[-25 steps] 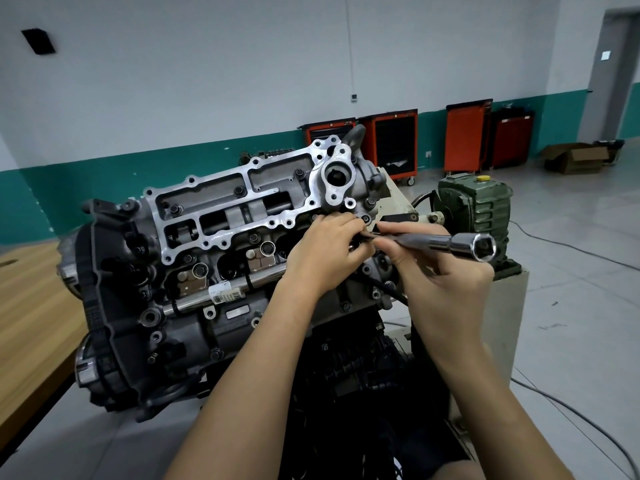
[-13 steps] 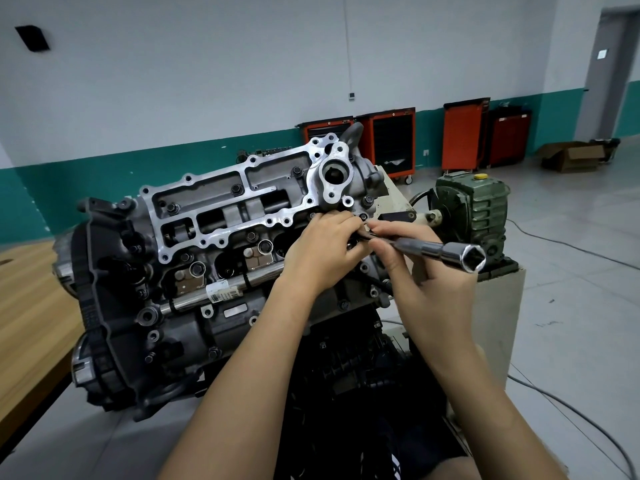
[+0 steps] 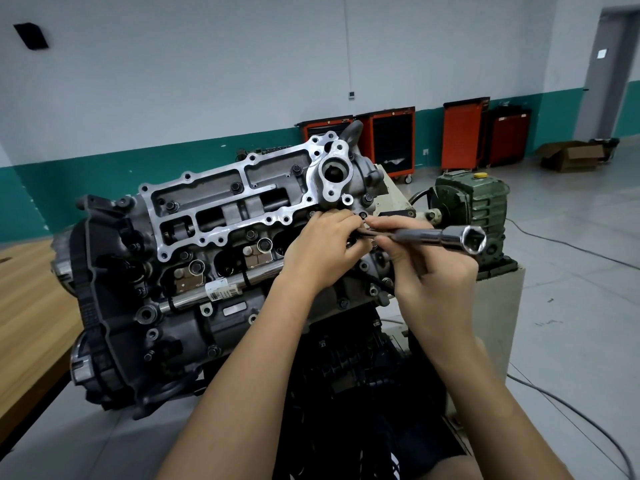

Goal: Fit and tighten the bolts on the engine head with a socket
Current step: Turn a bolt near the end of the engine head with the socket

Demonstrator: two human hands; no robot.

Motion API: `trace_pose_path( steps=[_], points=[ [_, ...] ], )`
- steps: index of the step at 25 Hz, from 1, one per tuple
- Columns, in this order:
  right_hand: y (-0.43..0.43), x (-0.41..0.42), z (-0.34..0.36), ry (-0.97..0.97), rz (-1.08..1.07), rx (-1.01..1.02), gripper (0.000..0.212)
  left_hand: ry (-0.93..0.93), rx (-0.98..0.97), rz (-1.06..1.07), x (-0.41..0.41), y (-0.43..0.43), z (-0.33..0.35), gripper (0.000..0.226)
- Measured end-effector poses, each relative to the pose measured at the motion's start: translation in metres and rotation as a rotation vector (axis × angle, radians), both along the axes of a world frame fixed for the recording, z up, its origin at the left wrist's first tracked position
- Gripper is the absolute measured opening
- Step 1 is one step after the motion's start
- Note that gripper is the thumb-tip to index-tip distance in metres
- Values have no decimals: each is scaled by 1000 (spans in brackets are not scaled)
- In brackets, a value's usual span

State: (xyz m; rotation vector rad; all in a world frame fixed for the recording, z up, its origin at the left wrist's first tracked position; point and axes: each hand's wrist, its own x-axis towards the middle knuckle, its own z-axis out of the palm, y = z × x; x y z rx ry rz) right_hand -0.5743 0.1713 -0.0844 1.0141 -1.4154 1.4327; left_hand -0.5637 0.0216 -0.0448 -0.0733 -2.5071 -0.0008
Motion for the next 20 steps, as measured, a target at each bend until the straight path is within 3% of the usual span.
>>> trace_pose_path(
  steps=[4, 10, 15, 20],
  points=[
    [4, -2, 1, -57, 41, -89, 15, 7, 5, -4, 1, 1, 0, 27],
    [1, -1, -2, 7, 40, 8, 14, -9, -14, -3, 0, -1, 0, 26],
    [2, 2, 0, -94, 98, -50, 19, 5, -5, -18, 0, -2, -1, 21],
    [1, 1, -1, 3, -2, 1, 17, 0, -15, 4, 0, 0, -1, 25]
  ],
)
